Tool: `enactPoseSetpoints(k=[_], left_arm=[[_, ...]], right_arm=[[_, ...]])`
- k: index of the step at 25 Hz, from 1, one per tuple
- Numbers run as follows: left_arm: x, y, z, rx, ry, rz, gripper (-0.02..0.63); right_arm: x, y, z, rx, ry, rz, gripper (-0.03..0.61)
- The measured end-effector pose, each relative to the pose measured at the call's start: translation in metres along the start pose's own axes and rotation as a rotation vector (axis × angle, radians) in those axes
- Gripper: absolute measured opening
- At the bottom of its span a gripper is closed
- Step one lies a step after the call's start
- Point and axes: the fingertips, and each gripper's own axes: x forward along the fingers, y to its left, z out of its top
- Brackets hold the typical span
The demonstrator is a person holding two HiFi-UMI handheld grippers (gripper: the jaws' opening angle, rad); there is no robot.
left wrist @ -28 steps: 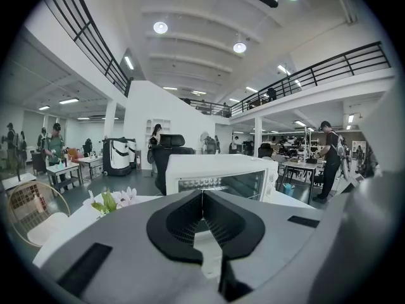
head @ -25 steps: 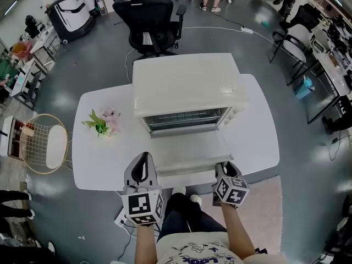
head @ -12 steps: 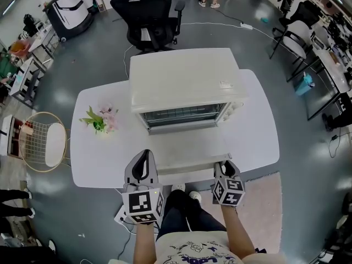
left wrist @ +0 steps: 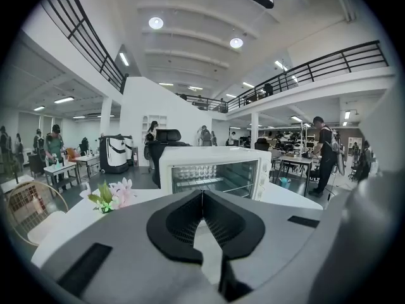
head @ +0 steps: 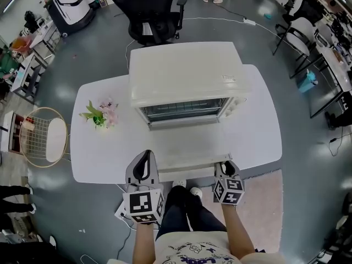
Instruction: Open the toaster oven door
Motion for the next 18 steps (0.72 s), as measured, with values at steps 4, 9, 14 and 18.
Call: enactPoseSetpoints(k=[4, 9, 14, 18], left_arm=[[-0.003, -0.001, -0.007, 0.003, 0.006, -0.006, 0.006], [-0.003, -0.004, -0.015, 0.002, 0.011, -0.013, 0.006], [-0.003, -0.007, -0.021, -0.001, 0.022, -0.016, 0.006], [-0.002, -0.007, -0.029, -0.007, 0.030, -0.015, 0.006]], right_arm=[[0.003, -0.001, -0.009, -0.011, 0.010, 0.001, 0.117], [0.009, -0.003, -0.019, -0.041, 0.025, -0.001, 0.117], [0.012, -0.004, -0.026, -0.080, 0.032, 0.000, 0.118], [0.014, -0.004, -0.030, -0.098, 0.028, 0.003, 0.118]])
